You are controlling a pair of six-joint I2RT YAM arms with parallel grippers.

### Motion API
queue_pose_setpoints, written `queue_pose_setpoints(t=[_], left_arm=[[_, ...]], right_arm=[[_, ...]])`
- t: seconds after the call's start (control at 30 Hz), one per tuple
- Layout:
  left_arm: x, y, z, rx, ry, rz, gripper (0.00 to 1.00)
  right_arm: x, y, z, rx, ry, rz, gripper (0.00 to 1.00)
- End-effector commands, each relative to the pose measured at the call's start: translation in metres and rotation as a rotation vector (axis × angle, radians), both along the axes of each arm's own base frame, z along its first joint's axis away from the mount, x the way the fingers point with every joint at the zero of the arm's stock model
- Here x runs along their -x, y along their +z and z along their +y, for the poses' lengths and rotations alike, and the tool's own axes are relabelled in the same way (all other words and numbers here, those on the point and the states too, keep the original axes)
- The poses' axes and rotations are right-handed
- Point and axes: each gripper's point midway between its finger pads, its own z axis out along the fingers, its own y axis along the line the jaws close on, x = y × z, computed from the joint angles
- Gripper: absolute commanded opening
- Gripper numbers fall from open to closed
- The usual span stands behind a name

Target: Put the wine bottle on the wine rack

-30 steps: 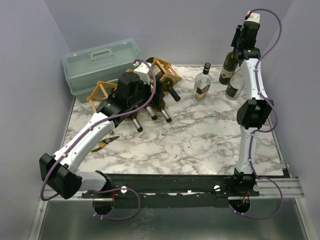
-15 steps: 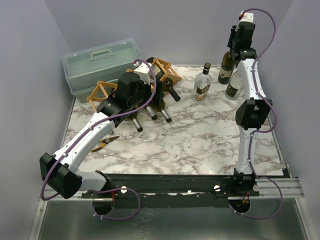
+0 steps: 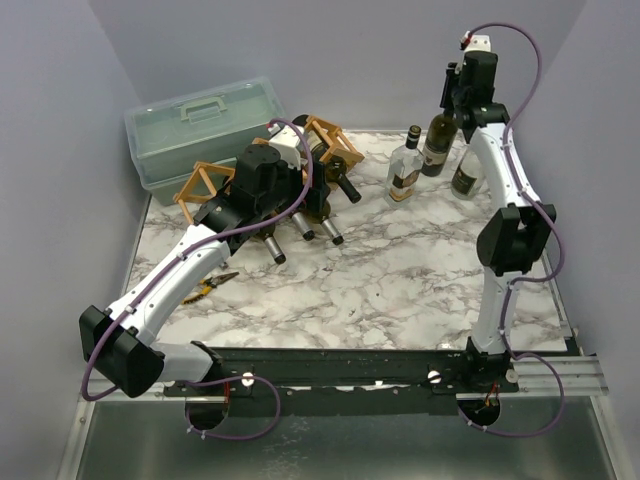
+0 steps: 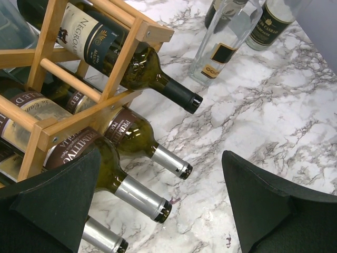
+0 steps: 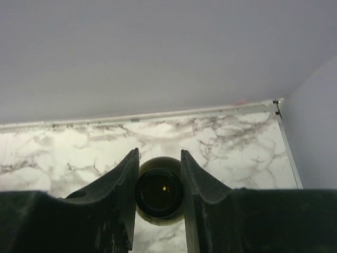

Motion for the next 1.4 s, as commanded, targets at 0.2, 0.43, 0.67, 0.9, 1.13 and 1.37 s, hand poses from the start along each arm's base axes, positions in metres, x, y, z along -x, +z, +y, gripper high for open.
queue_pose_setpoints(t=[0.2, 0.43, 0.67, 0.9, 1.13, 1.37], left_arm=[[0.012, 0.017, -0.009, 0.068, -0.052, -0.012, 0.99], [0.016, 0.019, -0.013, 0.091, -0.074, -0.010, 0.99], [0.018, 0.011, -0.023, 0.107, -0.108, 0.021, 0.99], [0.026, 0.002, -0.049, 0.173, -0.206, 0.069, 0.99], [0.043, -0.024, -0.085, 0.125, -0.261, 0.025, 0.99], [0.065, -0.052, -0.109, -0.033, -0.309, -0.156, 0.99]], right_arm=[[0.080, 0.040, 0.010, -0.112, 0.067, -0.035, 0.01], [0.134, 0.030, 0.019, -0.171, 0.090, 0.021, 0.01], [0.213, -0.012, 0.045, -0.325, 0.188, 0.140, 0.01], [0.272, -0.027, 0.070, -0.463, 0.296, 0.205, 0.01], [0.298, -0.011, 0.085, -0.547, 0.371, 0.172, 0.01], [0.322, -0.024, 0.111, -0.674, 0.484, 0.243, 0.01]])
